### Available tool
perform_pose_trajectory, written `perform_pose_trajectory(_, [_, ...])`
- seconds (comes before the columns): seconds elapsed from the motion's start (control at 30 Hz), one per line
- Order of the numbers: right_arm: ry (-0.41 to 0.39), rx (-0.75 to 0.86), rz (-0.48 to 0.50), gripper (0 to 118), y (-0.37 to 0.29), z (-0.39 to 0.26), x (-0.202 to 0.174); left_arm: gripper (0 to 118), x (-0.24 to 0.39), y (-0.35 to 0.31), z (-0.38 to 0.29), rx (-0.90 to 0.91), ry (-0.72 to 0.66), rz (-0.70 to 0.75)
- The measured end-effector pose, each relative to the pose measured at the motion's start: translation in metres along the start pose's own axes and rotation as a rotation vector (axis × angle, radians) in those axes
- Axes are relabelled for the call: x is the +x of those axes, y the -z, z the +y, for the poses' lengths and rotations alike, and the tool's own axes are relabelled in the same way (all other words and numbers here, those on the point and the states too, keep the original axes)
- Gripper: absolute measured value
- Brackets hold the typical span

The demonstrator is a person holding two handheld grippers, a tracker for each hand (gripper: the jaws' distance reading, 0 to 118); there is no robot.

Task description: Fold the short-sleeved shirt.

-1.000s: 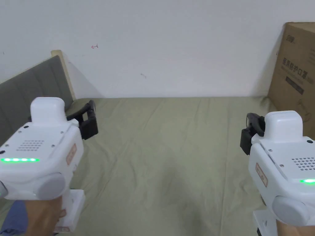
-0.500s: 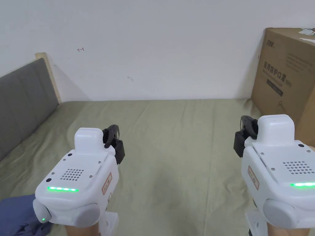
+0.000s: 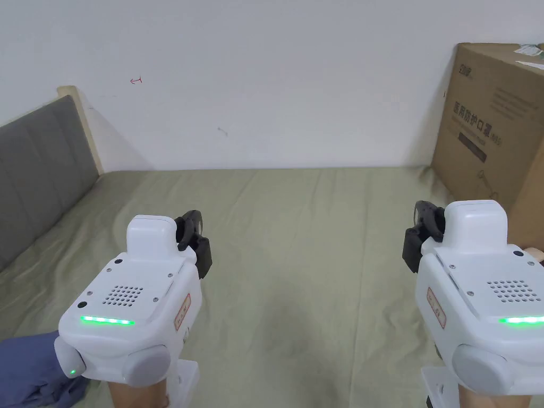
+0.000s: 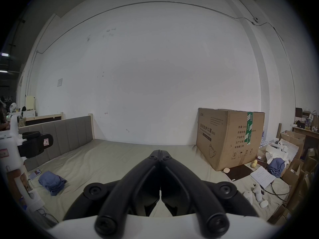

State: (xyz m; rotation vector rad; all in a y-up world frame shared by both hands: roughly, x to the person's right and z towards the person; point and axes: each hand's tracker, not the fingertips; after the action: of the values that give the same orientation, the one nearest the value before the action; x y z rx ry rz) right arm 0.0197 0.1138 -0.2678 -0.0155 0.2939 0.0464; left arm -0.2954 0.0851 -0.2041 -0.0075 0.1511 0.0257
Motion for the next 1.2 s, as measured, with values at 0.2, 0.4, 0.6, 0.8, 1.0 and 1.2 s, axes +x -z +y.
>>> perform_pose_trajectory(0.2, [-0.003,-0.001,0.004,0,0.001,0.000,-0.002,0,-0.003,0.000,0.001,0.000,0.010,0.005])
perform_pose_trajectory(0.4, [-0.003,0.000,0.010,0,0.001,0.000,-0.005,0,-0.006,-0.001,0.002,-0.001,0.004,0.010])
perform_pose_trajectory(0.6, [-0.009,0.004,0.006,0,0.001,0.001,-0.007,0,-0.008,-0.001,0.003,0.001,0.005,0.014])
perform_pose_trajectory(0.8, [-0.007,0.006,0.005,0,0.000,0.001,-0.007,0,-0.010,-0.002,0.004,0.004,0.000,0.017])
perform_pose_trajectory(1.0, [-0.009,0.005,0.006,0,-0.001,0.001,-0.007,0,-0.011,-0.003,0.004,0.005,-0.011,0.021])
perform_pose_trajectory(1.2, [-0.010,0.007,0.004,0,-0.002,0.002,-0.007,0,-0.011,-0.003,0.005,0.007,-0.013,0.020])
